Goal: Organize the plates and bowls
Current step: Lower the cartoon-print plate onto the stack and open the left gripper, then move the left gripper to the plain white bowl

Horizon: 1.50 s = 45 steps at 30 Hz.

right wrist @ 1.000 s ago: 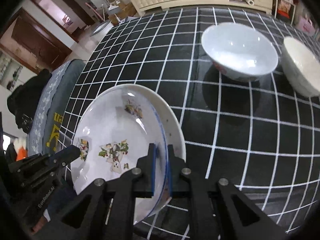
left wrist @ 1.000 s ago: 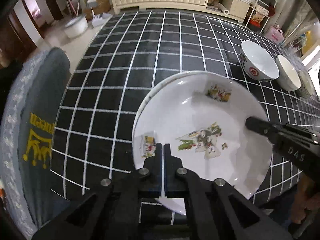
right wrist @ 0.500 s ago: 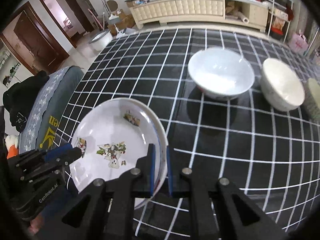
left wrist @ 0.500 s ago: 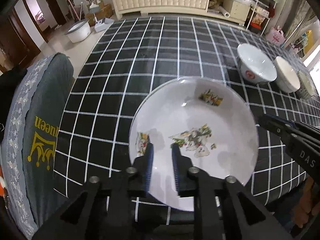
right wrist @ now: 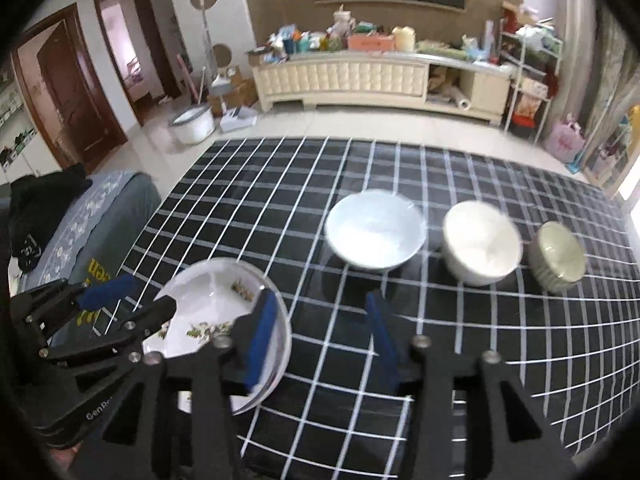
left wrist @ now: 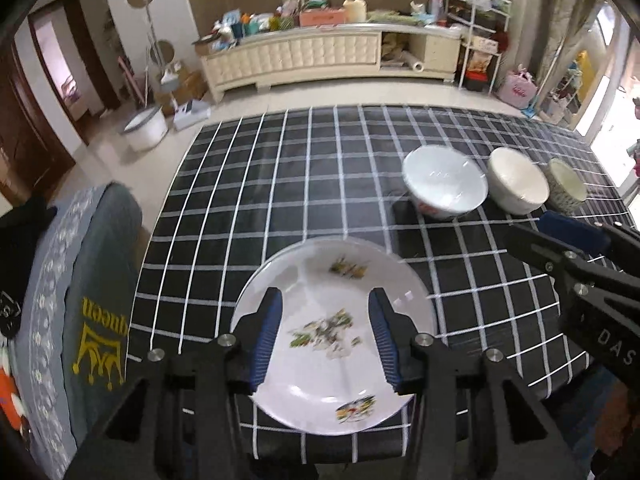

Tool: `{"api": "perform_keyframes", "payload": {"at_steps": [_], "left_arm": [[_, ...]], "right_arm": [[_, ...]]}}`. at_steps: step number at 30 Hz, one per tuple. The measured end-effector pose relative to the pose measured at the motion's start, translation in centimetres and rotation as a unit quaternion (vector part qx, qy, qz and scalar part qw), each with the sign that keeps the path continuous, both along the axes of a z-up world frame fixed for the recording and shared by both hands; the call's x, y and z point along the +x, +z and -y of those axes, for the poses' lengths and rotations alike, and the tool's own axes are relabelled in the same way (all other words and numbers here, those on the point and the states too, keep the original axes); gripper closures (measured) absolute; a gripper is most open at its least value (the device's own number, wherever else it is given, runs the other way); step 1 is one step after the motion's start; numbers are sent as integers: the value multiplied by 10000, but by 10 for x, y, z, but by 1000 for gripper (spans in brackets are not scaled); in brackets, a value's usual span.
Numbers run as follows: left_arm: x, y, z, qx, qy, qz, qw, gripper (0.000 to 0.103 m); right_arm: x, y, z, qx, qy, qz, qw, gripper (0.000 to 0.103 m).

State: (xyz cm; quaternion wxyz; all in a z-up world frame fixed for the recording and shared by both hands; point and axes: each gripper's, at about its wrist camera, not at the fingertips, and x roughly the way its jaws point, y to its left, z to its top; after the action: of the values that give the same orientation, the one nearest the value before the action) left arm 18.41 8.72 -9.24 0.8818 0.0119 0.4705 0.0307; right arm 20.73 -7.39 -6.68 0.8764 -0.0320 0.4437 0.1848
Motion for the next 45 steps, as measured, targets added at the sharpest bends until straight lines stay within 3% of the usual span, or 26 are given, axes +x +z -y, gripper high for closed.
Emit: {"api": "perform_keyframes", "payload": {"at_steps": [6, 10, 15, 18, 23, 27, 31, 36, 45], "left_arm": [[5, 24, 15, -57, -84, 280, 9996, 60], [14, 36, 23, -255, -133, 368, 9989, 59], [32, 45, 27, -181, -210, 499, 9984, 44], [45, 48, 28, -201, -240, 522, 9981, 21], [66, 45, 28, -165, -334, 522, 9979, 19], [94, 35, 26, -61, -374, 387, 9985, 19], [123, 20, 20, -231, -300, 74, 9993, 19], [157, -1, 21, -497, -299, -335, 9978, 19], [200, -42, 41, -302, -502, -919, 9940, 19]], "right_arm": [[4, 21, 22, -151, -169, 252, 9994, 28], [9, 34, 35, -186, -276, 553, 9979, 26], [21, 41, 41, -262, -317, 782, 9961, 24], [37, 39, 43, -109, -239, 593, 9979, 24], [63, 30, 42, -319, -563, 473, 9968, 24], [91, 14, 39, -287, -436, 55, 9986, 24], [113, -4, 28, -646, -188, -29, 9977, 24], [132, -23, 28, -561, -102, -163, 9982, 24], [166, -60, 24, -660, 159, -619, 9958, 24]]}}
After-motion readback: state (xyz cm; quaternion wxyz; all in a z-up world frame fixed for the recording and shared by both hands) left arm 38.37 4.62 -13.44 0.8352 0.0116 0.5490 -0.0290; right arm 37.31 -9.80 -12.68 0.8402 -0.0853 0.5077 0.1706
